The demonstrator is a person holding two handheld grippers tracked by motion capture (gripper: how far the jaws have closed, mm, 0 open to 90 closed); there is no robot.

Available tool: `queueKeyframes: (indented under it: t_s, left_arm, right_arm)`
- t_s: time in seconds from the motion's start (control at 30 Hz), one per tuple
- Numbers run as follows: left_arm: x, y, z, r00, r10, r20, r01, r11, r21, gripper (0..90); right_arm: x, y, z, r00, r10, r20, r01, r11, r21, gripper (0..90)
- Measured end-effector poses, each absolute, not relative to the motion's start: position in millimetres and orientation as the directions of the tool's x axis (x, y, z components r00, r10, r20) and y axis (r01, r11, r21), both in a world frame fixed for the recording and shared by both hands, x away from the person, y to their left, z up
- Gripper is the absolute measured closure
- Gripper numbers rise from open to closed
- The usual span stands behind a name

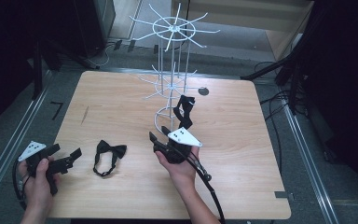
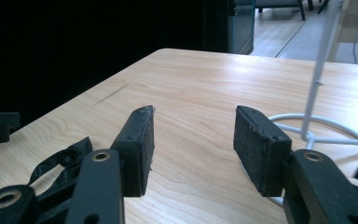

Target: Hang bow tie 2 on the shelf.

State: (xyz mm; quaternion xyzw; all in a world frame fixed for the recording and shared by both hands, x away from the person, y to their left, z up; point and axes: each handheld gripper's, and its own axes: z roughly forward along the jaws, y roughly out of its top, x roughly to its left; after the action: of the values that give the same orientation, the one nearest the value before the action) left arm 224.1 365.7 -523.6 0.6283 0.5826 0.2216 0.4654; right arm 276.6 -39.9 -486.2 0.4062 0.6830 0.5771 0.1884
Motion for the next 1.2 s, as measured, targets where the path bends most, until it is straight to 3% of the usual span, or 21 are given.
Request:
queueKeyframes:
  t_s: [1.2]
  left_arm:
    - [224.2, 366.2, -523.7, 0.223, 0.937, -0.269, 0.526, 0.117, 0.842, 0.2]
  right_arm:
    - [282.5, 31.3, -506.9, -0.693, 0.696, 0.190, 0.385, 0.135, 0.913, 49.2]
